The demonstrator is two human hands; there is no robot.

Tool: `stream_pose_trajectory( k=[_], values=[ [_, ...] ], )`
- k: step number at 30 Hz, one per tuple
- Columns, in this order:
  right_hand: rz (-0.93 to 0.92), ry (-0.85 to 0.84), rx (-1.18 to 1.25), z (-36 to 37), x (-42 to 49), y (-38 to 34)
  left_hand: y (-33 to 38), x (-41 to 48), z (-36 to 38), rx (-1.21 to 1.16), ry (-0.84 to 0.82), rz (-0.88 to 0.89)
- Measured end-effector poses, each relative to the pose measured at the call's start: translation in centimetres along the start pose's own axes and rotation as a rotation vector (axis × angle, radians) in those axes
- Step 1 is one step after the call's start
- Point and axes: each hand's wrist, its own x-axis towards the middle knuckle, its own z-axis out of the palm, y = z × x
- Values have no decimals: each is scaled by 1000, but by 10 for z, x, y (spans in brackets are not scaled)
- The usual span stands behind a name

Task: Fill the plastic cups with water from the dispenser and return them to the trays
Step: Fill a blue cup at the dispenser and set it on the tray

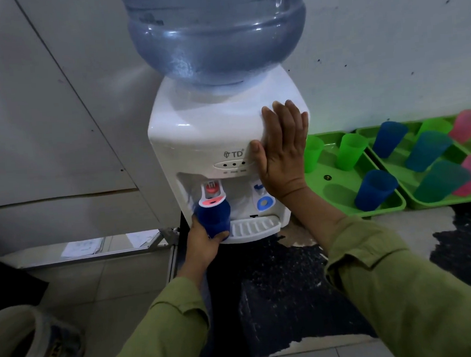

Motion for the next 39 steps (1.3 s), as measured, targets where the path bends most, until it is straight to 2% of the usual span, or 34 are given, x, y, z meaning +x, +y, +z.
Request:
stream_pose_trajectory(
  k=[4,8,10,12,14,15,19,21,24,26,31,34,39],
  values=[
    [62,-22,49,-7,0,-8,-1,0,0,-2,-6,-7],
    [168,2,236,-21,-1,-25,-2,-1,-1,-19,-10,18],
    [144,75,291,-31,-3,-34,-2,-2,-1,-25,-4,31],
    [76,92,247,-37,-8,-43,-1,-4,0,-27,11,43],
    [54,-29,222,-41,-19,-55,0,-4,0,-25,16,37],
    [101,-134,235,-42,-24,-62,0,-4,0,-17,12,33],
    [456,-616,245,-30,-43,-77,-1,-2,-1,6,-7,28],
    [646,-716,373,-24,-46,-81,0,-3,-1,8,-7,16],
    [886,-735,562,-17,-43,-85,0,-2,-1,7,-20,6],
    [949,-761,588,-11,-46,-84,-2,-2,-2,-5,-19,12],
    [903,-838,502,5,-71,-71,1,-5,0,-84,4,19],
    [889,-813,445,17,-82,-65,-1,-4,2,-68,2,96],
    [920,-736,364,36,-88,-64,-1,-3,0,-41,-14,40]
  ],
)
